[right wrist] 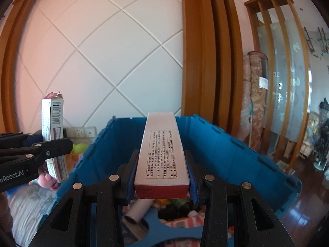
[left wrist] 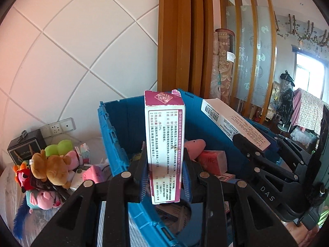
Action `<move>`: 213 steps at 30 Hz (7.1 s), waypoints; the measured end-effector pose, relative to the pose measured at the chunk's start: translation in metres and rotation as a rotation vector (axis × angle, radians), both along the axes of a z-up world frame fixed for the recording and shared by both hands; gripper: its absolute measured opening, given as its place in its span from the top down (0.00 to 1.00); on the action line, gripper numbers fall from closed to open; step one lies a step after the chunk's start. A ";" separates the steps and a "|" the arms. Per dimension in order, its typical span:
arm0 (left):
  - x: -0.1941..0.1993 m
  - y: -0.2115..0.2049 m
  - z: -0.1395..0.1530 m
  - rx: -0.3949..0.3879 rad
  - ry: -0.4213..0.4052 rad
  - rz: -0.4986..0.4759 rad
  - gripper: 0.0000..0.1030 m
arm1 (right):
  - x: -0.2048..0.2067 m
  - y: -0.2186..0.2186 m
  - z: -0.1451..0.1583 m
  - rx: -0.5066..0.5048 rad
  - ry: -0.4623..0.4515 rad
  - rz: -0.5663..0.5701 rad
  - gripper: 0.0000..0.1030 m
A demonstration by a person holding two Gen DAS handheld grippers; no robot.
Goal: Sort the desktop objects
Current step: 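Lift and carry both held boxes over the crate, then open the right gripper to drop the white box while the left lowers the pink box, then open the left gripper to drop the pink-and-white box into the crate, then move both grippers back to the pile of toys on the bed, then grasp the brown teddy bear with both grippers from either side, then lift and carry the teddy bear with both grippers over the crate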
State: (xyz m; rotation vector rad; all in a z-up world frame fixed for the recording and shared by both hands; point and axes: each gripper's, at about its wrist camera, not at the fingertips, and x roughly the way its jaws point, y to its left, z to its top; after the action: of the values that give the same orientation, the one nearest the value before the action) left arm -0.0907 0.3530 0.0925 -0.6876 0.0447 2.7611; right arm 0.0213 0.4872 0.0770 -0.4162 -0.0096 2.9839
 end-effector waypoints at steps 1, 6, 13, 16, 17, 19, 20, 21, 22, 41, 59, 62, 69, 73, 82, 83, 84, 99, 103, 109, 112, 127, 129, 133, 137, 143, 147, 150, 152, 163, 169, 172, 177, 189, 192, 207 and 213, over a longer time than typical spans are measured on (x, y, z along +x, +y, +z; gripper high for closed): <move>-0.003 0.005 -0.001 -0.003 -0.015 -0.005 0.73 | 0.001 0.006 0.000 -0.002 -0.003 -0.011 0.61; -0.014 0.026 -0.011 -0.019 -0.081 -0.014 0.73 | -0.006 0.032 -0.007 -0.003 -0.025 -0.050 0.61; -0.027 0.037 -0.030 -0.055 -0.172 -0.005 0.73 | -0.013 0.045 -0.020 0.004 -0.076 -0.079 0.61; -0.026 0.037 -0.029 -0.060 -0.162 0.005 0.73 | -0.016 0.049 -0.024 0.008 -0.092 -0.085 0.61; -0.026 0.038 -0.029 -0.070 -0.161 0.010 0.72 | -0.018 0.051 -0.026 0.008 -0.098 -0.087 0.61; -0.027 0.038 -0.032 -0.075 -0.179 -0.001 0.72 | -0.021 0.054 -0.030 0.002 -0.118 -0.088 0.61; -0.026 0.039 -0.033 -0.082 -0.185 -0.005 0.72 | -0.023 0.056 -0.032 0.000 -0.123 -0.090 0.61; -0.026 0.040 -0.034 -0.087 -0.185 -0.006 0.72 | -0.024 0.056 -0.033 -0.001 -0.128 -0.093 0.61; -0.025 0.040 -0.034 -0.090 -0.182 -0.006 0.71 | -0.027 0.060 -0.034 -0.003 -0.132 -0.094 0.61; -0.017 0.032 -0.027 -0.049 -0.124 -0.021 0.36 | -0.024 0.060 -0.031 0.024 -0.098 -0.136 0.00; 0.013 -0.089 -0.007 0.026 -0.024 0.085 0.35 | -0.001 -0.020 0.010 0.047 -0.065 -0.060 0.00; 0.020 -0.123 -0.011 0.025 -0.024 0.129 0.35 | 0.003 -0.049 0.018 0.056 -0.048 -0.027 0.00; 0.041 -0.224 -0.031 0.015 -0.043 0.264 0.35 | 0.005 -0.121 0.030 0.063 -0.038 0.018 0.00; 0.050 -0.292 -0.052 0.005 -0.084 0.370 0.35 | -0.002 -0.159 0.030 0.050 -0.044 0.059 0.00; 0.055 -0.409 -0.104 0.010 -0.204 0.557 0.35 | -0.058 -0.234 0.002 0.027 -0.159 0.179 0.00; 0.053 -0.418 -0.109 0.010 -0.218 0.572 0.35 | -0.064 -0.240 -0.002 0.029 -0.173 0.192 0.00; 0.050 -0.426 -0.116 0.012 -0.236 0.587 0.35 | -0.074 -0.248 -0.007 0.034 -0.197 0.207 0.00; -0.103 -0.430 -0.148 0.012 -0.292 0.523 0.35 | -0.204 -0.275 -0.096 0.010 -0.428 0.233 0.00; -0.179 -0.434 -0.143 0.024 -0.279 0.554 0.35 | -0.235 -0.274 -0.115 0.003 -0.463 0.219 0.00; -0.282 -0.446 -0.170 0.032 -0.409 0.585 0.35 | -0.276 -0.266 -0.143 -0.009 -0.516 0.180 0.00; -0.259 -0.428 -0.192 -0.023 -0.420 0.497 0.35 | -0.289 -0.264 -0.154 -0.010 -0.537 0.162 0.00; -0.045 -0.388 -0.250 0.028 -0.580 0.310 0.33 | -0.258 -0.280 -0.207 -0.152 -0.706 0.290 0.00; -0.033 -0.384 -0.246 0.016 -0.571 0.303 0.33 | -0.249 -0.281 -0.216 -0.176 -0.743 0.296 0.00; -0.026 -0.388 -0.243 -0.026 -0.550 0.312 0.33 | -0.227 -0.288 -0.230 -0.235 -0.794 0.340 0.00; -0.026 -0.398 -0.270 -0.012 -0.628 0.325 0.33 | -0.215 -0.308 -0.229 -0.230 -0.801 0.386 0.00; -0.030 -0.398 -0.293 0.000 -0.656 0.359 0.33 | -0.209 -0.350 -0.240 -0.163 -0.848 0.468 0.00; -0.039 -0.399 -0.290 -0.011 -0.645 0.347 0.33 | -0.214 -0.360 -0.246 -0.141 -0.870 0.470 0.00; -0.052 -0.402 -0.301 -0.021 -0.670 0.354 0.33 | -0.222 -0.363 -0.250 -0.145 -0.887 0.475 0.00; -0.059 -0.404 -0.308 -0.004 -0.692 0.350 0.33 | -0.229 -0.366 -0.257 -0.167 -0.906 0.485 0.00; -0.064 -0.400 -0.315 0.008 -0.659 0.327 0.35 | -0.245 -0.378 -0.290 -0.141 -0.986 0.477 0.00; -0.050 -0.393 -0.306 0.005 -0.638 0.326 0.38 | -0.237 -0.375 -0.285 -0.135 -0.976 0.481 0.04; -0.040 -0.390 -0.300 0.018 -0.624 0.325 0.38 | -0.228 -0.370 -0.280 -0.143 -0.968 0.490 0.05; -0.019 -0.377 -0.283 0.002 -0.586 0.315 0.38 | -0.207 -0.360 -0.267 -0.169 -0.945 0.508 0.06; 0.029 -0.349 -0.228 0.011 -0.434 0.322 0.38 | -0.166 -0.351 -0.212 -0.114 -0.799 0.552 0.07; 0.041 -0.339 -0.211 0.014 -0.380 0.324 0.38 | -0.153 -0.348 -0.196 -0.086 -0.755 0.561 0.08; 0.069 -0.277 -0.125 -0.024 -0.112 0.262 0.38 | -0.095 -0.295 -0.094 -0.022 -0.508 0.537 0.08; 0.071 -0.244 -0.092 -0.028 -0.018 0.222 0.38 | -0.078 -0.266 -0.058 -0.012 -0.407 0.497 0.08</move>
State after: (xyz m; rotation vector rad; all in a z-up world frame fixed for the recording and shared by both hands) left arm -0.0199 0.1095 0.0007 -0.7675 0.0038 2.9702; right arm -0.0566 0.2217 0.0193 -1.1700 -0.1555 3.3027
